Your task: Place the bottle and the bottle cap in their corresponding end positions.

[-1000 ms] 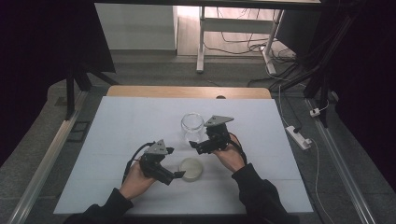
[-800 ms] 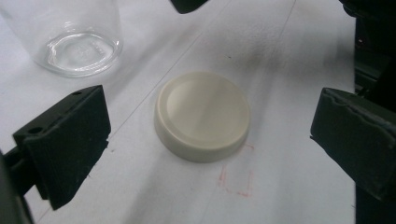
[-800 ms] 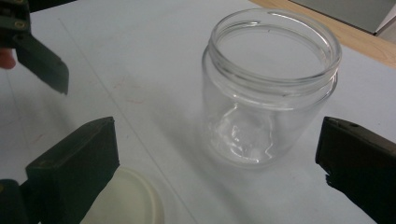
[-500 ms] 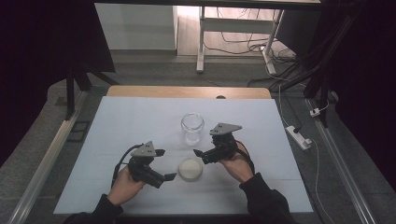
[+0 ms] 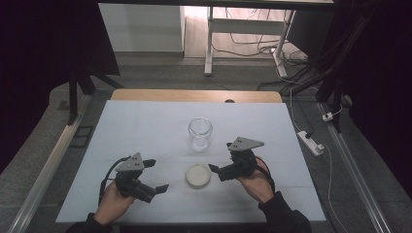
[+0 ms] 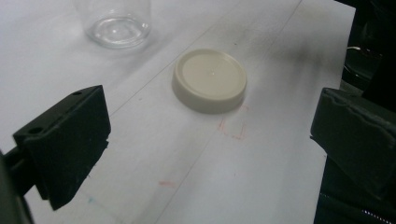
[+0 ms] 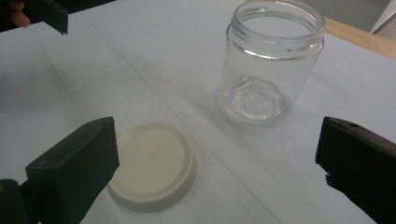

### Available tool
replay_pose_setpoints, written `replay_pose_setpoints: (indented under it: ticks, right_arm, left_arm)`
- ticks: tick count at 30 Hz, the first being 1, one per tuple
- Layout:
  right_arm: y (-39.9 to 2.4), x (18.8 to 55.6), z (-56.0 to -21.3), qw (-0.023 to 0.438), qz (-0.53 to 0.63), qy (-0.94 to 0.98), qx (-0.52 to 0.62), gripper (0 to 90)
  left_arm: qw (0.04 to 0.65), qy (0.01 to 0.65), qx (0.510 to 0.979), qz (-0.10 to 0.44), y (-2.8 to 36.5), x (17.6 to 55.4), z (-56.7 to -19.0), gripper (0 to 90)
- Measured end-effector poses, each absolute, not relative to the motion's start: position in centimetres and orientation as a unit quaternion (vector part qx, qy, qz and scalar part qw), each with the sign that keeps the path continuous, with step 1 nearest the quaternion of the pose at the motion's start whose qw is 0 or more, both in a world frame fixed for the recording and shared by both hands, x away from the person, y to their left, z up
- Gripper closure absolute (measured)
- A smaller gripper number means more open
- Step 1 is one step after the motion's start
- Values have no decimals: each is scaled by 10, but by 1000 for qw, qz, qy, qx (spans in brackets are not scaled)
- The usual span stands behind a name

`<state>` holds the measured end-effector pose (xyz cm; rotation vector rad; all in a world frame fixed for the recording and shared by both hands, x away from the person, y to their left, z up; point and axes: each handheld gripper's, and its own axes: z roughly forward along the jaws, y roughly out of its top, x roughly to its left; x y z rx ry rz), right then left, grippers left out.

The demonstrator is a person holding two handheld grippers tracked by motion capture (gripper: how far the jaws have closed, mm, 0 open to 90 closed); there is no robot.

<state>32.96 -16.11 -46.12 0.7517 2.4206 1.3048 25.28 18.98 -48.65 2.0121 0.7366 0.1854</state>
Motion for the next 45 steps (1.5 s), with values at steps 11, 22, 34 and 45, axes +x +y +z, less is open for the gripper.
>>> replay_pose_setpoints:
  ticks: [11,22,34,45]
  right_arm:
    - [-190,310,-462,152,457,831,280,0]
    - [-217,292,-465,164,460,820,299,0]
    - [-253,275,-473,181,455,804,337,0]
    - [-282,256,-484,194,435,793,380,0]
  left_arm:
    - [484,329,806,91,218,234,-487,0]
    - [488,355,790,108,245,216,-491,0]
    - [482,399,770,122,275,197,-501,0]
    - [461,434,762,136,294,185,-512,0]
